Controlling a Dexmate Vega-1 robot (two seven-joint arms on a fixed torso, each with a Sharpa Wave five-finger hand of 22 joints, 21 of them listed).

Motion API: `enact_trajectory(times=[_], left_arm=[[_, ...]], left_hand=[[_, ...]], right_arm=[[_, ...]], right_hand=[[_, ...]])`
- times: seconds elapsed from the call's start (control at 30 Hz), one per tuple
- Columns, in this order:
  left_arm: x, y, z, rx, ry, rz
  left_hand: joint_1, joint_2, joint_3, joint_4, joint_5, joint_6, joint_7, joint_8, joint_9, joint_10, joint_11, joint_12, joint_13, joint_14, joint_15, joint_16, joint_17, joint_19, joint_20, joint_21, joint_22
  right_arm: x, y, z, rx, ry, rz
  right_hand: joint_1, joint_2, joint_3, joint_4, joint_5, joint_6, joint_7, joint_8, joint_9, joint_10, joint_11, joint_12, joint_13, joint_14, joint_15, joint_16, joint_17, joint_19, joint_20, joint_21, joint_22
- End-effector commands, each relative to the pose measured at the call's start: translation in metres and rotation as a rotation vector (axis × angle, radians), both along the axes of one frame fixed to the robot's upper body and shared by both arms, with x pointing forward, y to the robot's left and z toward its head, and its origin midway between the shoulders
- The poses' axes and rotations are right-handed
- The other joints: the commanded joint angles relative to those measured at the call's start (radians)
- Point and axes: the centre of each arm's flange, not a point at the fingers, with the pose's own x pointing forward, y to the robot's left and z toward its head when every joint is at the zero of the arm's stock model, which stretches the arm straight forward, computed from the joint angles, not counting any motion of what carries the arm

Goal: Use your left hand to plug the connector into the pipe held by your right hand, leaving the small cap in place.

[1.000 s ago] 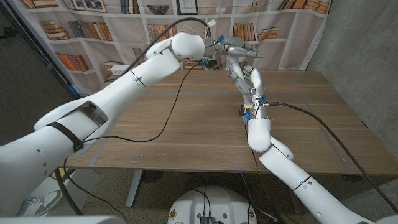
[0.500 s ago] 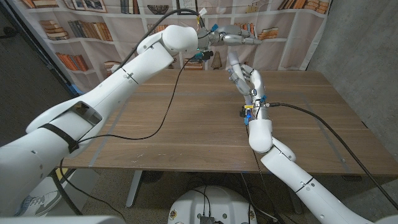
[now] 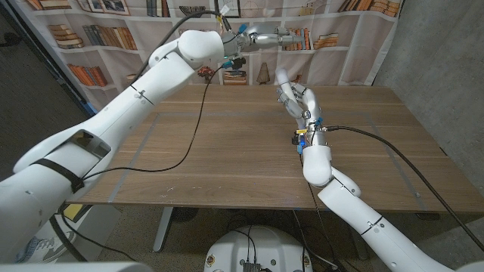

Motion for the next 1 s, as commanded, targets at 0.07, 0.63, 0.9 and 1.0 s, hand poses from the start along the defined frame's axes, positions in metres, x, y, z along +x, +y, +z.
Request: enact_trajectory(times=[0.07,0.63,0.9,1.0], left_arm=[[0.009,0.079,-0.024,-0.145,0.058,0.002],[0.047,0.163,-0.099,-0.376,0.311,-0.051],[0.056,0.181,-0.134,-0.466,0.403,-0.078],[0.055,0.187,-0.146,-0.498,0.42,-0.063]], left_hand=[[0.0,-0.001,-0.004,0.002,0.004,0.005,-0.003,0.002,0.0,0.009,0.002,0.004,0.001,0.01,-0.002,0.01,0.001,0.004,0.006,-0.001,0.003],[0.001,-0.001,-0.007,-0.001,0.004,0.012,-0.005,0.004,0.0,0.025,-0.001,0.009,0.0,0.031,0.002,0.016,0.001,0.011,0.007,0.001,0.003],[0.0,-0.001,-0.009,-0.002,0.003,0.01,-0.003,0.003,0.0,0.029,0.005,0.01,0.0,0.04,0.006,0.018,0.001,0.015,0.01,0.003,0.003],[0.0,-0.002,-0.01,-0.002,0.003,0.01,-0.001,0.003,0.0,0.031,0.005,0.01,0.0,0.042,0.007,0.018,0.001,0.016,0.011,0.003,0.003]], right_arm=[[0.009,-0.01,-0.007,-0.015,0.068,-0.049],[-0.002,-0.02,-0.006,0.014,0.017,-0.1],[0.0,-0.028,-0.002,0.012,0.011,-0.079],[0.004,-0.03,0.001,0.008,0.013,-0.065]], right_hand=[[0.011,0.024,0.043,0.047,-0.004,0.065,-0.069,0.001,0.0,0.011,-0.002,0.004,0.005,-0.004,0.003,-0.003,0.004,0.001,-0.142,0.002,-0.001],[0.006,0.024,0.043,0.048,-0.005,0.064,-0.074,0.0,-0.001,0.012,-0.008,0.004,0.006,-0.007,0.003,-0.003,0.006,-0.003,-0.142,0.003,-0.001],[0.006,0.023,0.044,0.048,-0.005,0.065,-0.074,0.0,-0.001,0.015,-0.006,0.005,0.006,-0.009,0.003,-0.004,0.007,-0.006,-0.142,0.002,-0.001],[0.006,0.023,0.044,0.047,-0.005,0.065,-0.075,0.0,-0.001,0.013,-0.008,0.004,0.006,-0.011,0.003,-0.005,0.007,-0.007,-0.143,0.001,-0.001]])
